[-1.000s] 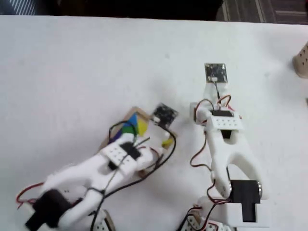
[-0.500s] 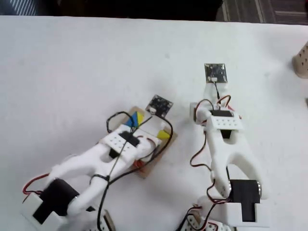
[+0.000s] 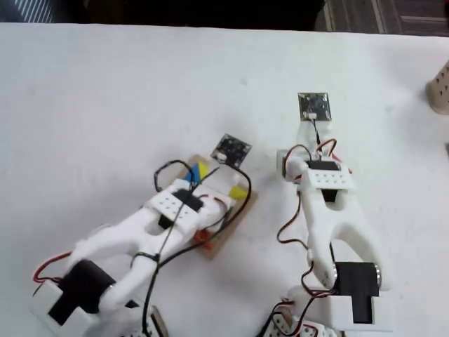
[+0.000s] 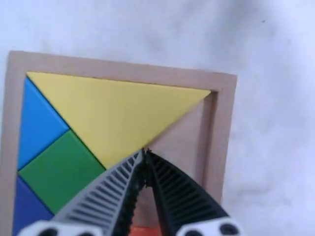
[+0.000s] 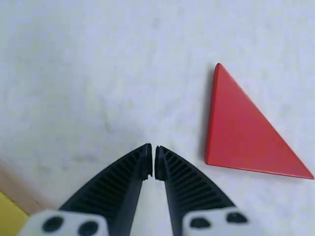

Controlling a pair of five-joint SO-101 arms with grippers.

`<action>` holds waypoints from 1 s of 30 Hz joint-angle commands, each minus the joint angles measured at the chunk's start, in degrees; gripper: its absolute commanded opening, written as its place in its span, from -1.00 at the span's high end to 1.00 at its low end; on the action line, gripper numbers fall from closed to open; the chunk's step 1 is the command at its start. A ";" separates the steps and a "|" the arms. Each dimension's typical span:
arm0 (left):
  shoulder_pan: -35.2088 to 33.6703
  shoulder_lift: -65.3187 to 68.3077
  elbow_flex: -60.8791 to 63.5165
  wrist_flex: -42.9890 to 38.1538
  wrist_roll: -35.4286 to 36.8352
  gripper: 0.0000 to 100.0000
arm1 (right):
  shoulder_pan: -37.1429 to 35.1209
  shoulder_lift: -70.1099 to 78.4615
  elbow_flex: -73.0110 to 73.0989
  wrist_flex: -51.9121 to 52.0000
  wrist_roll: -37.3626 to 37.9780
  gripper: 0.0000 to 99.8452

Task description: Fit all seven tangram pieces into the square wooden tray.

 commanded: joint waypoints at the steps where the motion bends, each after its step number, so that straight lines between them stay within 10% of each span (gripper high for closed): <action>1: -1.19 -0.40 -0.18 -6.68 -0.62 0.95 | -0.57 -0.31 -1.32 -1.10 0.70 0.96; 20: -7.43 -32.40 12.31 -6.07 -0.62 0.95 | 0.22 -0.04 -2.73 -0.57 0.70 0.96; 30: -19.47 -19.03 2.37 -6.42 -0.62 0.95 | 8.40 5.32 -13.54 7.96 -2.73 0.96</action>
